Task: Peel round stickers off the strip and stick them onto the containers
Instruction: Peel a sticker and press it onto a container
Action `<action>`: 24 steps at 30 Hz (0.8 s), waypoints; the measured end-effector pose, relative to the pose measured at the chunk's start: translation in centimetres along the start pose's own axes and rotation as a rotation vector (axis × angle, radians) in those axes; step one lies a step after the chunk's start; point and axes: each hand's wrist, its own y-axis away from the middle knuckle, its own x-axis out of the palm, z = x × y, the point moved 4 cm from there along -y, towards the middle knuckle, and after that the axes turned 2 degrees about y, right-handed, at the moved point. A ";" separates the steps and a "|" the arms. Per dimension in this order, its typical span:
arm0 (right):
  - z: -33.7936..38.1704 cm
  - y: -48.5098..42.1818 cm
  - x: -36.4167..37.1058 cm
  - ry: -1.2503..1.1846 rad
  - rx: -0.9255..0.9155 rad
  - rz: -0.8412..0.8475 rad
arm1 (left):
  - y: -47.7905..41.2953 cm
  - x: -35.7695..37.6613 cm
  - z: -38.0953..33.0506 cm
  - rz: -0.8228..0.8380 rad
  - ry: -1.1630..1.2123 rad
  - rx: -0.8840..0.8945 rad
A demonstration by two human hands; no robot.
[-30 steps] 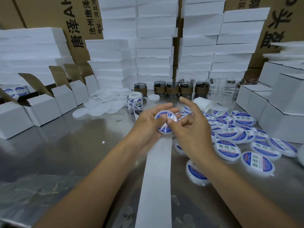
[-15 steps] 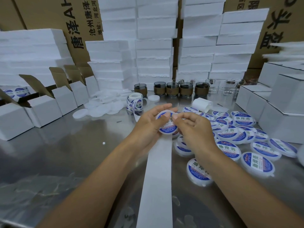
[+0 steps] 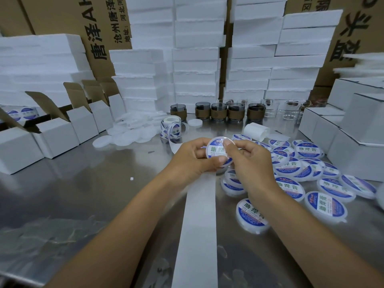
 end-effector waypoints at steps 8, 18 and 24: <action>0.0 0.1 0.2 0.053 -0.045 0.035 | -0.3 -0.8 0.1 -0.156 -0.005 0.032; 0.2 0.5 0.7 0.117 -0.154 0.107 | -0.3 -1.2 -0.3 -0.240 -0.030 0.055; 0.2 -0.1 0.3 0.117 -0.131 0.087 | -0.5 -1.4 -0.6 -0.293 -0.020 0.077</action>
